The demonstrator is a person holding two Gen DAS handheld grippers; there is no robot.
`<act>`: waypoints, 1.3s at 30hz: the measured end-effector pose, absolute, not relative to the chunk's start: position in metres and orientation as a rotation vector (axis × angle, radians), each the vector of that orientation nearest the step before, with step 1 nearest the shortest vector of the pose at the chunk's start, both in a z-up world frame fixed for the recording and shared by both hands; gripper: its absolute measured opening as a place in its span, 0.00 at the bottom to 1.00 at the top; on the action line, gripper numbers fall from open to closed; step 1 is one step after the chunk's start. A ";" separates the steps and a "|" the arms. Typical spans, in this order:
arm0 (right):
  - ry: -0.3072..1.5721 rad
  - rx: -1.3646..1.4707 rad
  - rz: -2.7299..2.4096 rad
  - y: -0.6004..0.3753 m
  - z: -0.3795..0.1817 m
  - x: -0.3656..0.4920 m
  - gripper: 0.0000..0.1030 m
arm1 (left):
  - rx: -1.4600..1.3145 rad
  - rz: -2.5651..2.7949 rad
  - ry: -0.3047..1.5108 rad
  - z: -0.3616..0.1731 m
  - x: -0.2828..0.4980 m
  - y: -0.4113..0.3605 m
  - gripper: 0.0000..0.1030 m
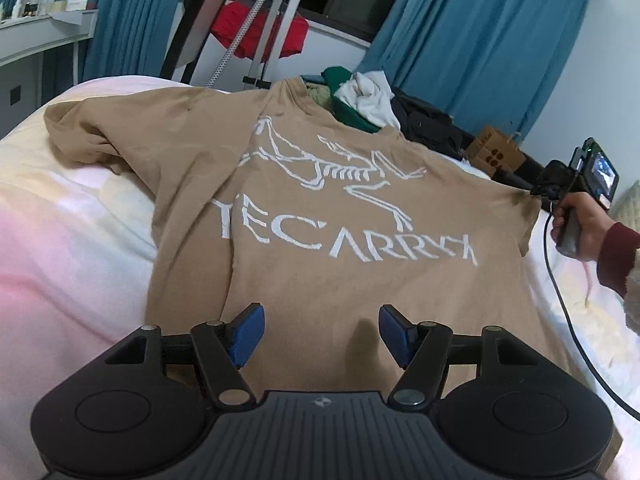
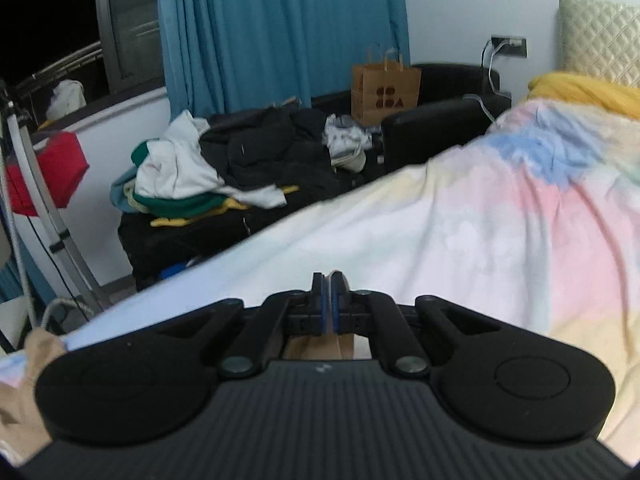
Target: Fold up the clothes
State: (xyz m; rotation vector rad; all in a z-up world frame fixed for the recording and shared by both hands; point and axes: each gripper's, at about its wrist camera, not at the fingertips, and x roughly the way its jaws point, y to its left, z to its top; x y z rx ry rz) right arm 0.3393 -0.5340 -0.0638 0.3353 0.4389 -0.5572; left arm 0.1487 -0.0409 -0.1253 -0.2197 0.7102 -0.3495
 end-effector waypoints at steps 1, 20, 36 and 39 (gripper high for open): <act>0.434 0.377 -0.536 -0.536 -0.070 0.335 0.07 | -0.214 -0.350 0.711 -0.126 0.150 -0.042 0.63; 0.965 0.342 -0.036 -0.448 -0.080 0.069 0.43 | -0.202 -0.381 0.693 -0.089 0.104 -0.039 0.65; 1.057 0.341 0.184 -0.411 -0.046 -0.018 0.05 | -0.170 -0.369 0.645 -0.070 0.070 -0.028 0.65; 1.081 0.364 0.169 -0.415 -0.054 -0.024 0.05 | -0.170 -0.370 0.646 -0.068 0.068 -0.026 0.65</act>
